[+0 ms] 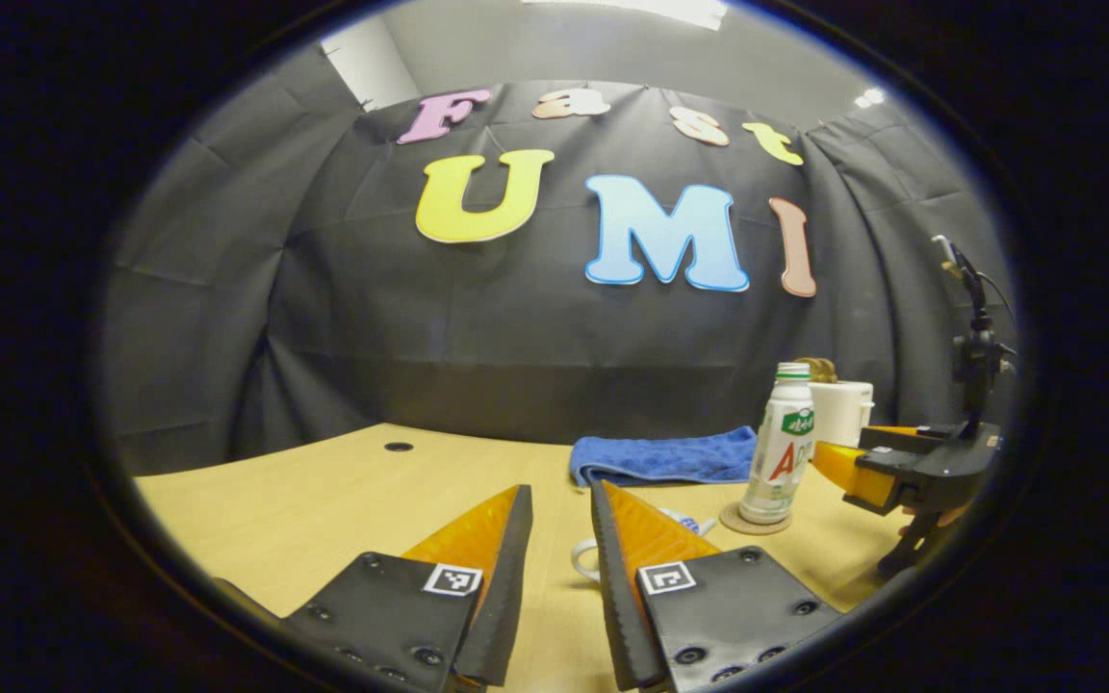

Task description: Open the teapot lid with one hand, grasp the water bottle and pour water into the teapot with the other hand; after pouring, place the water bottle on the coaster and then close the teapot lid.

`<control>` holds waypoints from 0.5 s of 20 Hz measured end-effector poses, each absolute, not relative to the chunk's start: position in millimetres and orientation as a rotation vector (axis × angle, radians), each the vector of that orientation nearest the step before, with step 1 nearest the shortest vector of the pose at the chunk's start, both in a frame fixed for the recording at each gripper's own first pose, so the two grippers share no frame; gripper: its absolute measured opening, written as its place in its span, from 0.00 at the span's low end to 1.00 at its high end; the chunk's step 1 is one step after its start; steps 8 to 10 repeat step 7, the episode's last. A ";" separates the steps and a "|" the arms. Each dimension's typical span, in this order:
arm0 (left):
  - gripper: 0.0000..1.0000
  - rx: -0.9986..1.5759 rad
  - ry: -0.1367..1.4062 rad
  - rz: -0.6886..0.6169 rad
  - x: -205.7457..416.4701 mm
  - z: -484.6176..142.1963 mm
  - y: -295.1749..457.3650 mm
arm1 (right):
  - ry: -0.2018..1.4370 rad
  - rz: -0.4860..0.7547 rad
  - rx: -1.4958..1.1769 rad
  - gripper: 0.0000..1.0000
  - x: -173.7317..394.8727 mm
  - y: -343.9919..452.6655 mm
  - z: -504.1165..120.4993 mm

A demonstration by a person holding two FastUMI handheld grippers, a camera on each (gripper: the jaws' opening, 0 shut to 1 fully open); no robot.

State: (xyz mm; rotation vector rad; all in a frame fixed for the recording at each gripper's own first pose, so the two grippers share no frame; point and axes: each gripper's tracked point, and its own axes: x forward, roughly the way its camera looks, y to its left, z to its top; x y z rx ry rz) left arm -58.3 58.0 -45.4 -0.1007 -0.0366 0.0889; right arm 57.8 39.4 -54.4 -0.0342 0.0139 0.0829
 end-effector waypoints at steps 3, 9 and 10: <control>0.49 -0.116 -0.036 0.060 -67.3 -40.2 35.3 | -0.021 0.086 -0.038 0.93 28.4 35.2 -44.7; 0.49 -0.112 -0.044 0.022 -80.4 -30.8 5.7 | -0.050 0.088 -0.033 0.93 -2.7 29.4 -37.0; 0.49 -0.112 -0.044 0.022 -80.4 -30.8 5.7 | -0.050 0.088 -0.033 0.93 -2.7 29.4 -37.0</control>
